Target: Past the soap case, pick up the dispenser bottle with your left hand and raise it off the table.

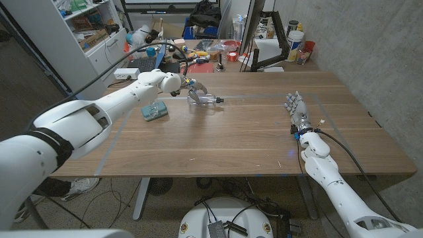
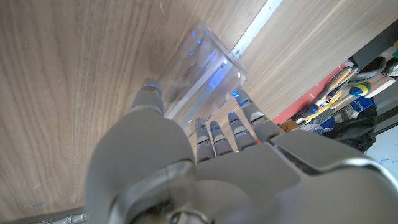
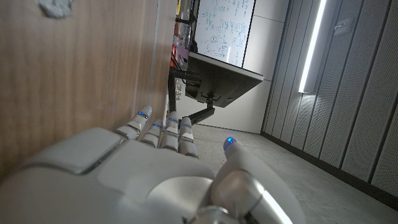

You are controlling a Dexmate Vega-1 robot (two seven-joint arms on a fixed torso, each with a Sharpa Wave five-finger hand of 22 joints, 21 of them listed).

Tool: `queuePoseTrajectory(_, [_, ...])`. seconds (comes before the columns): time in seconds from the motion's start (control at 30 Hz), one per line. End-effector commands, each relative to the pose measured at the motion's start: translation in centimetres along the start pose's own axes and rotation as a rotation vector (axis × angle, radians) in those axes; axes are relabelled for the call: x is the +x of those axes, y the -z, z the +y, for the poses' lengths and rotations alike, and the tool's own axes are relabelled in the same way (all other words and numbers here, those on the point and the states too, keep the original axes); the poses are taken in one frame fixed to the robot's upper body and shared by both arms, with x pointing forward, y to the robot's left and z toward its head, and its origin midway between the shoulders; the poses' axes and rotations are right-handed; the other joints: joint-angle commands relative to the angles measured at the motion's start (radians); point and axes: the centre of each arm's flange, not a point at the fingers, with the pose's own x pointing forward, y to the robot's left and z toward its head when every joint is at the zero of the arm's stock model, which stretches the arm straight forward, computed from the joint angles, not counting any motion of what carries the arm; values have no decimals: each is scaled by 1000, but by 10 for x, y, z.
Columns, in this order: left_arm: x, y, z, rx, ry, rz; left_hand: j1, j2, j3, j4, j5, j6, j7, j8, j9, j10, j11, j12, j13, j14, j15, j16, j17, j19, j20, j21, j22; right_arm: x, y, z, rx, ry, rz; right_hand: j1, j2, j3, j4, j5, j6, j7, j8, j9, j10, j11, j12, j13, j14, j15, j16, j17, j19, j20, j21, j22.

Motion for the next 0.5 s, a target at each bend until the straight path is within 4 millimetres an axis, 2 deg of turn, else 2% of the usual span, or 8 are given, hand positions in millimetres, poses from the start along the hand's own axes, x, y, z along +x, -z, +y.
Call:
queuePoseTrajectory(0.03, [-1,-11,-6,24,-54,-1,35,6,-1,-8,3,38,2,-2,2,89,-16,13,6,102,-120,11,7,111,-35,31,4,-1,-1,-2,-6,3,1,-10,7,-3,0,3,11,2,5,6,11,-2,0,3,11,-1,0,1,11,-65,-4,5])
queuePoseTrajectory(0.17, [-1,-12,-6,19,-51,0,81,18,3,-15,-7,103,19,6,2,175,-15,19,7,207,-142,20,9,198,-40,50,2,-1,-1,-3,-4,3,1,-10,7,-3,0,3,12,2,5,6,11,-1,0,3,12,-2,-1,1,13,-65,-5,5])
queuePoseTrajectory(0.2, [-1,-12,-6,20,-54,1,84,18,2,-15,-8,109,18,7,2,180,-16,19,7,214,-144,21,9,206,-40,52,1,-1,-1,-3,-3,3,1,-10,7,-3,0,3,12,1,5,6,11,-1,0,3,12,-1,-1,1,13,-65,-5,5])
queuePoseTrajectory(0.27, [-2,-13,-6,26,-73,8,108,20,1,-15,-19,154,20,10,2,262,-15,27,8,297,-160,30,9,261,-46,61,1,-1,-1,-3,-3,3,0,-11,7,-3,0,3,13,2,5,6,11,-2,0,3,12,-1,-1,1,14,-65,-7,5])
queuePoseTrajectory(0.33, [-3,-14,-7,29,-82,11,121,23,0,-13,-26,193,25,14,3,321,-27,33,9,359,-167,38,8,305,-49,71,1,-1,-1,-3,-5,3,0,-11,7,-3,0,3,13,2,5,6,12,-2,0,3,13,-1,-1,1,15,-65,-7,5])
queuePoseTrajectory(0.37, [-4,-14,-7,32,-101,17,139,30,0,-11,-35,245,32,19,4,422,-31,49,12,433,-178,43,8,355,-60,82,1,-1,-1,-3,-3,2,-1,-11,7,-3,0,3,13,2,5,6,12,-3,0,3,12,-1,-1,1,15,-65,-8,6])
queuePoseTrajectory(0.4, [-4,-15,-7,36,-110,22,148,34,0,-10,-40,273,28,21,5,461,-41,52,12,481,-180,50,8,380,-65,88,2,-1,-1,-3,-5,1,-1,-11,7,-3,0,3,13,2,5,6,12,-4,0,3,13,-1,-1,1,15,-65,-8,6])
queuePoseTrajectory(0.5, [-7,-15,-8,31,-140,27,175,60,7,0,-59,398,56,34,10,655,-42,82,24,665,-184,61,10,451,-82,106,3,-1,-2,-3,-11,0,-2,-11,6,-3,0,3,13,3,5,6,12,-3,0,3,13,-1,-1,1,16,-65,-9,6])
